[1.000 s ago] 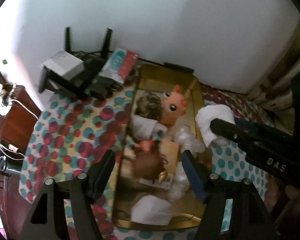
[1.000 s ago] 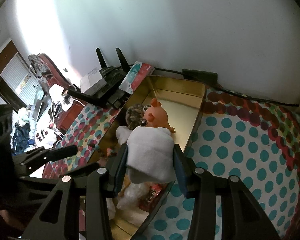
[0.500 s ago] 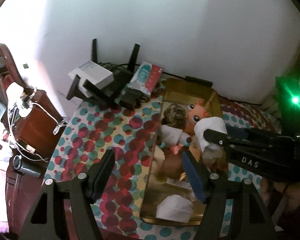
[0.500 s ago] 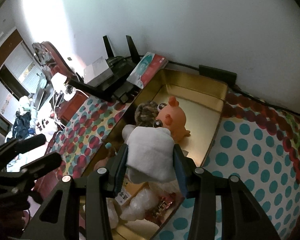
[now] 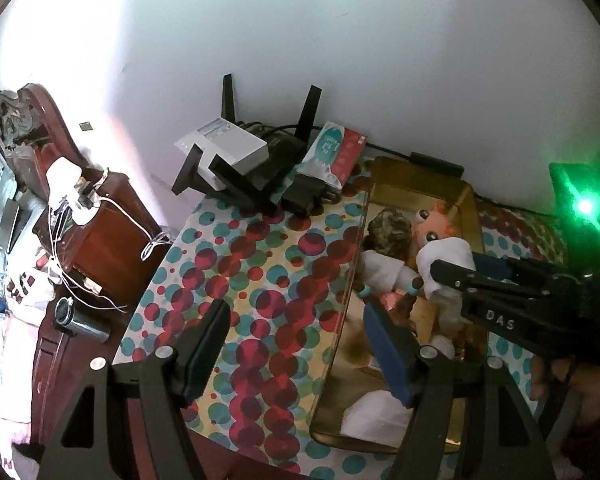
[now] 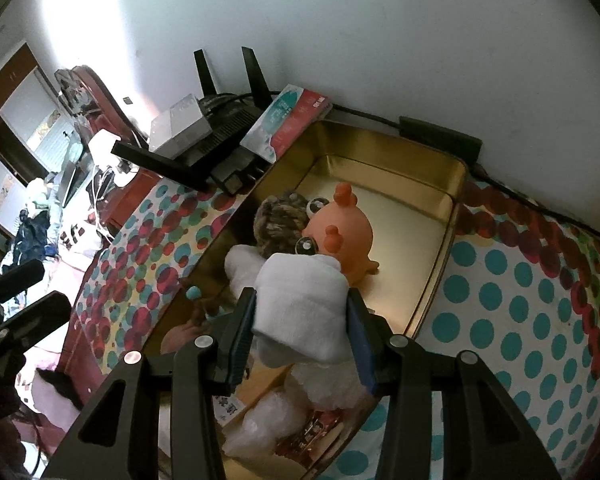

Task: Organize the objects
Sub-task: 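Lower white cloth into gold tray and open right tool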

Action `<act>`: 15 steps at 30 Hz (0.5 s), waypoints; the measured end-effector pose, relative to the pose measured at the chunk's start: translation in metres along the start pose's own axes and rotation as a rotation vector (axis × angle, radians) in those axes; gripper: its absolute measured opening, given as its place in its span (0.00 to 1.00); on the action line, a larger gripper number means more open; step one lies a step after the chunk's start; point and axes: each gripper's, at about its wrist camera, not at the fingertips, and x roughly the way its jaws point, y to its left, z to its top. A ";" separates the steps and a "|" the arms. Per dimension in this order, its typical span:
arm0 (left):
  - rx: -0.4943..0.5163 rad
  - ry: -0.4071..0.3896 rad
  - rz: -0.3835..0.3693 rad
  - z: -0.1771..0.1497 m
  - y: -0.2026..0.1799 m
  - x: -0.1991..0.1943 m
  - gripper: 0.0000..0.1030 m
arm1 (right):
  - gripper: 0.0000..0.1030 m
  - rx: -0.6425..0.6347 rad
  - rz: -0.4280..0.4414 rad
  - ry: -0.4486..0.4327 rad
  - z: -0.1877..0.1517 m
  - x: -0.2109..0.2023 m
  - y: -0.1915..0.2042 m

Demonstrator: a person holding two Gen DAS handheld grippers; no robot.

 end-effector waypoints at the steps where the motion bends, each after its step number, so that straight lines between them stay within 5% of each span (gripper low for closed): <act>1: -0.005 0.002 0.000 0.000 0.000 0.000 0.69 | 0.41 -0.006 -0.004 -0.001 0.000 0.001 0.001; 15: -0.031 0.004 0.004 0.003 -0.003 -0.004 0.69 | 0.45 -0.080 -0.056 -0.021 0.015 0.009 0.008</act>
